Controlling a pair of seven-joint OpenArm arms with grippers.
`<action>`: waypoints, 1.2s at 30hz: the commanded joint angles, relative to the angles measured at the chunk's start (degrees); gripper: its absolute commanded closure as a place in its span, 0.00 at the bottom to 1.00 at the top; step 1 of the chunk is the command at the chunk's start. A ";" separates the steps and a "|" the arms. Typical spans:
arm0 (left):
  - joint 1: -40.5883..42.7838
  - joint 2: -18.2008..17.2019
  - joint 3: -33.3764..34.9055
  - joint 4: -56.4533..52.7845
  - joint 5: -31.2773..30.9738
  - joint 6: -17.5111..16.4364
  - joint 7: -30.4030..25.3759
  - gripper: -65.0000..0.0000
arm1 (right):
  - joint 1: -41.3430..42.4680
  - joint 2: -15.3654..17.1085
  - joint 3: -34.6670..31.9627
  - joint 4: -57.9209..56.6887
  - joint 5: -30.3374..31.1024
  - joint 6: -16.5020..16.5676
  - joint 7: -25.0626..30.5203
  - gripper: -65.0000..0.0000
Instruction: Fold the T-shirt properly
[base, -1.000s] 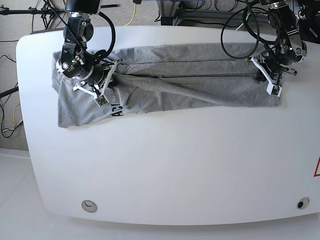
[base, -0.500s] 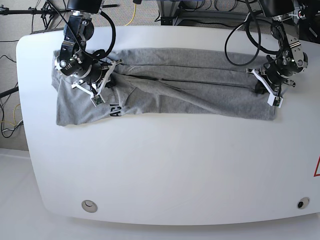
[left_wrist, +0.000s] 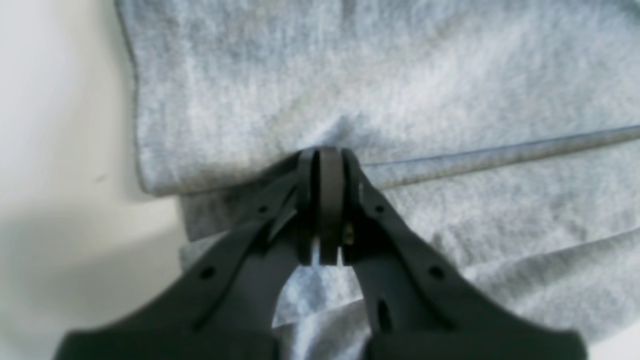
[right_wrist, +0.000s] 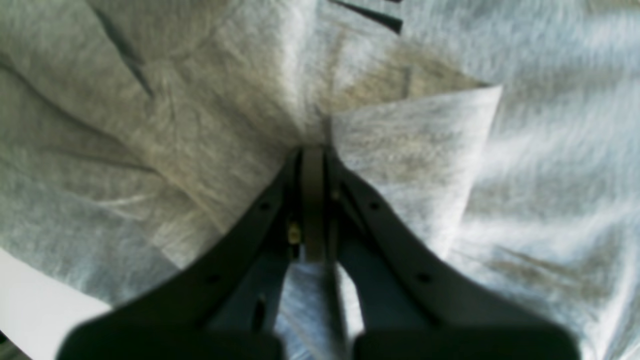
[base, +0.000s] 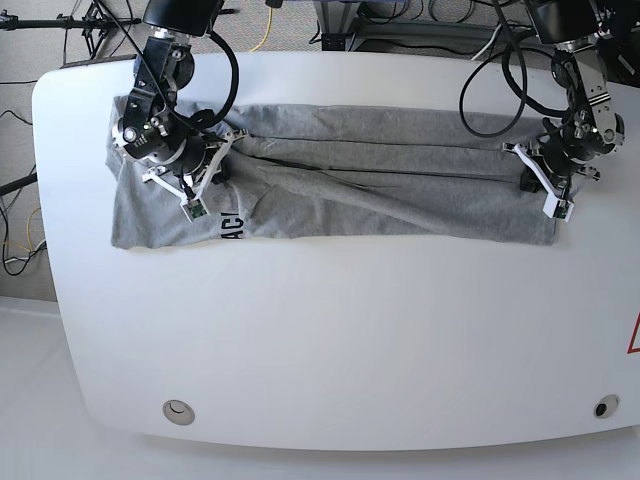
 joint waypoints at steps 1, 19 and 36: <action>0.28 -0.97 -0.51 0.30 1.41 0.57 1.15 1.00 | 0.67 -0.54 -0.01 0.75 -0.35 -0.71 1.62 1.00; -0.08 -1.50 -0.69 11.82 1.15 0.57 1.32 0.99 | 0.49 -0.89 -1.24 1.10 -0.18 -0.89 2.32 0.99; 0.28 0.43 -15.72 14.02 -4.12 -6.50 1.41 0.36 | 0.31 -0.80 -2.38 1.28 -0.18 0.21 2.32 0.49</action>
